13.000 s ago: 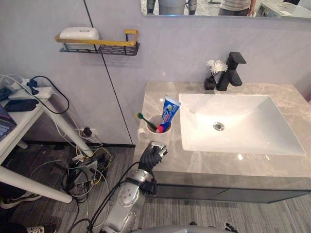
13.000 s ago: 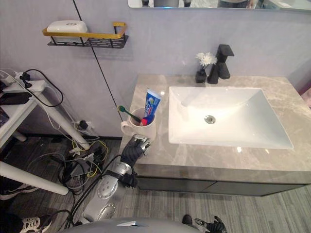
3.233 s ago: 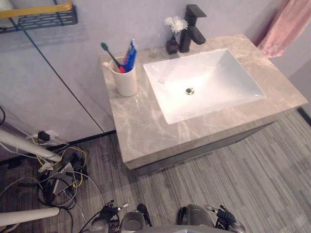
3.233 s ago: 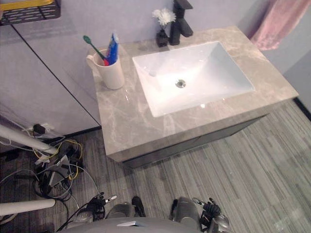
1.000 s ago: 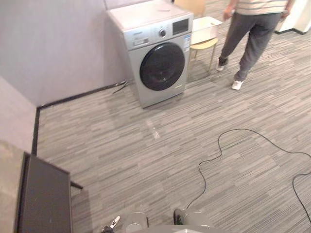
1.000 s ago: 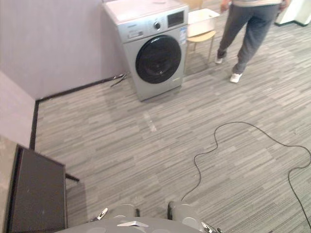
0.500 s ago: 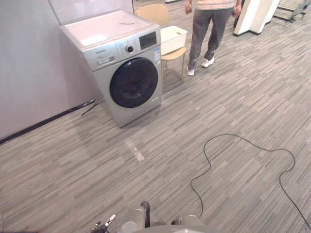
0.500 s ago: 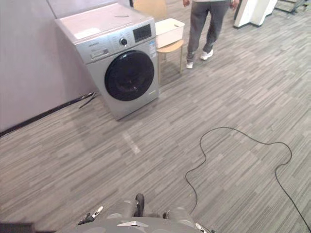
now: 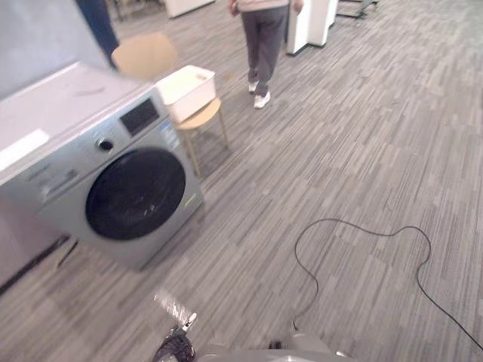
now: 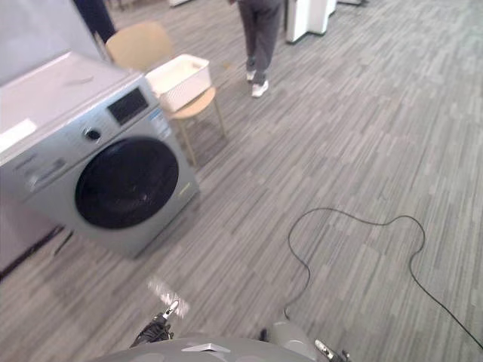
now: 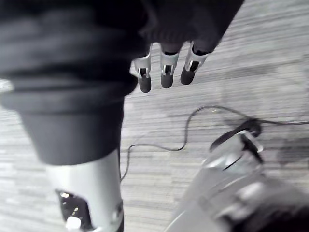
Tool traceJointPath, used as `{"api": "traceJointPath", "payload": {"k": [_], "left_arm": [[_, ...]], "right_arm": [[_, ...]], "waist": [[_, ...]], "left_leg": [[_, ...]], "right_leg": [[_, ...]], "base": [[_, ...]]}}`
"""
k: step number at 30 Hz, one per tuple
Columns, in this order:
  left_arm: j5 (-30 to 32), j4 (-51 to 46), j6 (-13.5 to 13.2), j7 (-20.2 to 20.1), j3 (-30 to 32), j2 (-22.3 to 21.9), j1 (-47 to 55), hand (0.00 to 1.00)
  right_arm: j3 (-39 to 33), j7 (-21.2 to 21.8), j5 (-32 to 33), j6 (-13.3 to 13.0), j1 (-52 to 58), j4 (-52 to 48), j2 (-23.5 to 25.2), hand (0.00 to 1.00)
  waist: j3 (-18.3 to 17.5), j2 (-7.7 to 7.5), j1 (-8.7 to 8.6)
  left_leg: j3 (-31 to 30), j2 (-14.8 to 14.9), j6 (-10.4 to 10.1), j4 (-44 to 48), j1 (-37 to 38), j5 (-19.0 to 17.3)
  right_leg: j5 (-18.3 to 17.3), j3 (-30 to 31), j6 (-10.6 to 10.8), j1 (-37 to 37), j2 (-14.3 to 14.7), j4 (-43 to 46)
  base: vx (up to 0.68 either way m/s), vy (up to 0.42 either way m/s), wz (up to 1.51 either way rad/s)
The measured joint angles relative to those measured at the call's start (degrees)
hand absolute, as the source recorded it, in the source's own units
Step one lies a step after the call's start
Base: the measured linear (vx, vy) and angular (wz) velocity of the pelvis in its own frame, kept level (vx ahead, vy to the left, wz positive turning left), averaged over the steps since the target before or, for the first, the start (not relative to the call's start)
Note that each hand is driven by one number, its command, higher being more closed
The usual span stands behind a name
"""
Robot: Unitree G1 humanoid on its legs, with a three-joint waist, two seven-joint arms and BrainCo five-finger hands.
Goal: Organize washtable
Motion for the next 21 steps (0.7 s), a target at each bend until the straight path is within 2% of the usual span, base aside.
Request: {"api": "traceJointPath", "payload": {"k": [1,2,3,4,5,6,7,8,9,10,11,12,13,14,15,16,17,18,19,20,21], "left_arm": [[-1.1,-0.2,-0.23,0.0,-0.94,0.72,0.11,0.0],[-1.52,-0.62,-0.51,0.02,-1.85,1.59,0.22,0.0],[-1.91,-0.85,-0.73,0.1,-3.4,2.62,0.91,0.0],[-1.94,-0.84,-0.74,0.2,-4.15,3.26,1.41,0.0],[-1.92,-0.46,-0.82,0.52,-6.8,4.43,2.56,0.0],[-1.87,-0.26,-0.81,0.66,-7.84,4.69,2.99,0.0],[-1.81,0.56,-0.68,1.0,-9.28,4.13,5.47,0.0],[-1.83,1.3,-0.7,1.06,-9.79,3.98,6.43,0.0],[-1.78,3.41,-0.66,1.38,-9.5,4.14,7.35,0.0],[-1.48,5.15,-0.58,1.52,-9.28,5.76,8.92,0.0],[-0.37,6.76,0.22,1.56,-14.3,8.91,5.3,0.0],[0.49,6.67,0.31,1.5,-17.11,8.77,3.87,0.0],[0.5,6.01,-0.35,1.13,-18.59,8.6,3.29,0.0],[0.5,5.68,-0.61,0.8,-18.57,8.49,2.56,0.0],[0.49,5.19,-0.35,0.82,-18.06,8.43,0.4,0.0],[0.48,5.18,-0.11,0.83,-17.39,8.28,-0.31,0.0],[0.45,6.57,-0.15,0.8,-17.57,7.95,-1.77,0.0],[0.48,7.28,-0.14,0.72,-17.15,7.94,-1.93,0.0],[0.53,6.9,-0.34,0.5,-16.45,7.62,-1.74,0.0],[0.58,6.55,-0.72,0.35,-15.91,6.62,-1.51,0.0],[0.86,6.7,-0.73,0.18,-12.37,4.2,-0.75,0.0]], "right_arm": [[0.09,-0.11,0.0,0.11,-1.31,0.39,-0.05,0.0],[0.65,-0.16,0.0,0.24,-2.42,0.58,0.1,0.0],[1.88,-0.17,0.02,0.19,-3.8,0.56,0.14,0.0],[2.48,-0.17,0.05,0.14,-4.49,0.63,0.2,0.0],[4.82,-0.19,0.27,-0.06,-5.81,0.92,-0.05,0.0],[6.0,-0.2,0.44,-0.16,-6.4,1.37,-0.48,0.0],[7.72,-0.22,0.54,-0.31,-7.29,2.41,-1.65,0.0],[7.96,-0.22,0.56,-0.37,-6.96,2.67,-2.11,0.0],[7.11,-0.19,0.9,-0.4,-6.31,3.09,-1.6,0.0],[4.86,-0.11,1.09,-0.36,-5.0,4.69,-0.48,0.0],[-2.89,-0.15,1.14,-0.03,-0.68,7.1,0.22,0.0],[-2.64,-0.06,1.11,0.12,0.27,7.1,0.22,0.0],[-2.81,0.04,1.4,0.16,1.56,6.87,0.09,0.0],[-2.87,0.05,1.4,0.17,1.53,6.91,0.1,0.0],[-3.61,0.06,1.46,0.11,1.86,6.64,1.27,0.0],[-4.83,0.1,1.51,-0.07,1.52,6.37,1.58,0.0],[-6.5,0.14,1.63,-0.11,0.48,6.4,1.1,0.0],[-5.05,-0.12,1.49,0.27,1.34,6.93,1.1,0.0],[-5.0,-0.13,1.48,0.35,2.76,7.54,1.15,0.0],[-4.88,-0.13,1.46,0.55,3.37,8.17,1.09,0.0],[-5.3,0.05,1.62,1.28,4.08,8.55,0.27,0.0]], "waist": [[0.22,-0.36,1.24],[0.57,-1.01,2.27],[0.59,-2.44,2.68],[0.58,-3.05,2.67],[0.58,-4.09,2.96],[0.2,-3.84,3.42],[-1.17,-1.67,4.4],[-1.85,-0.47,4.62],[-2.46,-0.6,5.19],[-4.07,-3.75,4.85],[-2.69,-5.02,0.11],[-1.96,-3.06,0.13],[-2.04,-1.79,0.0],[-1.69,-1.81,-0.38],[-1.55,-2.31,-0.66],[-1.32,-2.39,-0.48],[-0.19,-1.58,-0.94],[0.23,-1.98,-2.33],[-0.04,-2.1,-2.68],[-0.29,-2.57,-2.72],[-2.39,-0.61,-3.01]], "left_leg": [[0.59,-0.64,1.4,2.1,-3.42,-1.88],[1.46,-1.42,2.41,-0.26,-6.12,-4.19],[2.08,-3.22,2.68,-8.62,-9.11,-6.61],[2.15,-4.35,2.38,-14.78,-10.17,-7.18],[0.44,-6.38,0.43,-31.19,-10.62,-6.23],[-1.41,-6.64,-1.22,-40.73,-9.91,-4.84],[-6.06,-5.24,-4.22,-60.09,-8.3,-0.65],[-6.33,-4.35,-4.31,-61.77,-8.41,-0.53],[-3.01,-4.32,-4.14,-55.77,-8.73,5.49],[0.82,-6.26,-2.89,-51.47,-8.57,5.54],[3.74,-10.05,4.27,-55.29,7.18,-1.11],[4.1,-8.72,4.39,-59.28,12.51,-1.03],[4.23,-7.81,4.44,-62.26,15.87,-1.07],[4.03,-7.52,4.76,-64.19,18.84,-1.29],[4.64,-7.27,5.7,-65.48,20.33,-4.18],[5.25,-6.78,5.36,-65.21,20.28,-5.31],[5.68,-5.37,4.72,-65.15,22.25,-7.21],[5.21,-5.55,5.09,-66.02,24.56,-9.23],[4.13,-5.19,4.95,-65.83,26.22,-10.52],[3.99,-4.85,5.19,-65.48,26.79,-11.74],[3.48,-2.73,4.99,-64.81,27.62,-13.2]], "right_leg": [[-0.66,2.62,-0.78,2.73,0.42,-0.52],[-0.75,4.94,-0.95,6.06,0.05,-2.12],[-0.79,6.86,-1.01,10.66,-1.84,-5.94],[-0.77,8.11,-0.98,13.01,-2.95,-7.74],[-0.68,11.11,-0.82,16.03,-4.8,-9.02],[-0.64,12.79,-0.76,16.58,-5.16,-8.61],[-0.68,16.96,-0.74,18.07,-4.64,-7.17],[-0.85,18.63,-0.51,18.59,-4.0,-5.57],[-1.34,22.08,-0.06,18.34,-3.85,1.74],[0.52,23.95,3.72,16.05,-5.95,10.82],[9.63,12.59,15.58,3.95,-9.18,35.27],[6.88,7.68,11.73,1.41,-9.43,32.98],[4.87,5.53,11.51,-1.41,-9.27,27.95],[4.1,4.74,11.34,-3.03,-9.32,24.63],[3.17,3.78,11.39,-8.32,-9.54,21.52],[3.2,3.35,11.38,-11.26,-9.53,18.79],[5.85,2.98,15.33,-13.33,-8.28,5.35],[12.94,0.65,17.33,-13.11,-9.29,-4.02],[15.28,0.24,16.71,-13.17,-9.52,-2.68],[15.71,-0.03,15.77,-13.4,-9.35,-1.34],[14.37,-1.3,12.3,-13.56,-7.32,0.13]], "base": [[-0.06,-0.098,-1.28],[-0.17,-0.09,-1.18],[-0.21,-0.082,-0.95],[-0.3,-0.073,-1.05],[-0.28,-0.034,-0.98],[-0.3,0.043,-1.64],[-0.11,0.122,-1.44],[0.18,0.242,-1.75],[0.53,0.278,-1.38],[1.43,0.43,-1.46],[1.25,0.293,-0.96],[0.96,0.195,-0.63],[0.02,-0.024,-0.29],[-0.12,-0.026,-0.33],[-0.18,-0.053,-0.38],[-0.36,-0.093,-0.6],[-0.37,-0.09,-0.34],[-0.09,-0.142,0.0],[0.21,-0.153,0.31],[0.63,-0.229,0.31],[0.76,-0.14,0.18]]}}
